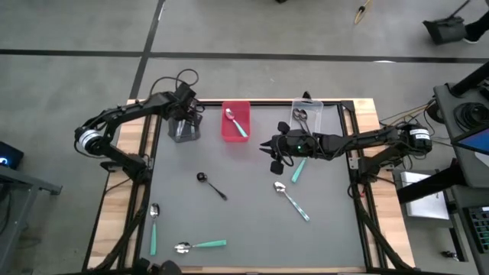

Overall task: Sort silverware by color (type)
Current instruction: Put the black spoon into the transparent bin

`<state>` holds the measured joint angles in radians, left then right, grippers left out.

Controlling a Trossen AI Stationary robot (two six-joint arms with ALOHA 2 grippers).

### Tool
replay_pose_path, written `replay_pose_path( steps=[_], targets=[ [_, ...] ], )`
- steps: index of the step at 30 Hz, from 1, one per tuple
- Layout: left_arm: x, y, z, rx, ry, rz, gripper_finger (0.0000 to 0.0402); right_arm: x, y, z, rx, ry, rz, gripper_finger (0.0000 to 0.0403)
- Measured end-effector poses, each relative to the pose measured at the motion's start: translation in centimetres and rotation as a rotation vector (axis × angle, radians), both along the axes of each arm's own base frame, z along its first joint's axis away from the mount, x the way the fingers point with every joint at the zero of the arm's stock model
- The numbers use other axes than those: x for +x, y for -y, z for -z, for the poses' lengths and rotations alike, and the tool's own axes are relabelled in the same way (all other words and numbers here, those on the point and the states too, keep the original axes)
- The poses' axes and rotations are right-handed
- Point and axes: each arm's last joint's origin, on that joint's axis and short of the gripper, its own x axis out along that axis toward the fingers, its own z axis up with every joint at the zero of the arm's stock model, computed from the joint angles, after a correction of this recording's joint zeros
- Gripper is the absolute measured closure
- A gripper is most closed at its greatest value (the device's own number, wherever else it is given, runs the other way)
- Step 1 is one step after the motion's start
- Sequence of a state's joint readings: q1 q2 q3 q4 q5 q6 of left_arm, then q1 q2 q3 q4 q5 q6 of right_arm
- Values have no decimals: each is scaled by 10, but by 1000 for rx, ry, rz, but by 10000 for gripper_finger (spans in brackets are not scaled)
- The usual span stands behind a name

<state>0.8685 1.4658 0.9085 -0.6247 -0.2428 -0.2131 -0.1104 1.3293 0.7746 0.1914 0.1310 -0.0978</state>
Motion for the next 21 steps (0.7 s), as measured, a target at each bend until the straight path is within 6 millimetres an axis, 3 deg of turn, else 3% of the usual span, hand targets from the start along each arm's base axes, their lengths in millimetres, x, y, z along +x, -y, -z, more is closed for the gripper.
replay_pose_path(
  steps=[16, 21],
  targets=[
    [2, -11, 17, -19, -24, -8, 222, 0, 0, 1, 7, -4, 3, 342],
    [1, -9, 13, -20, -22, -12, 222, 0, 0, 1, 8, -5, 3, 342]
  ],
)
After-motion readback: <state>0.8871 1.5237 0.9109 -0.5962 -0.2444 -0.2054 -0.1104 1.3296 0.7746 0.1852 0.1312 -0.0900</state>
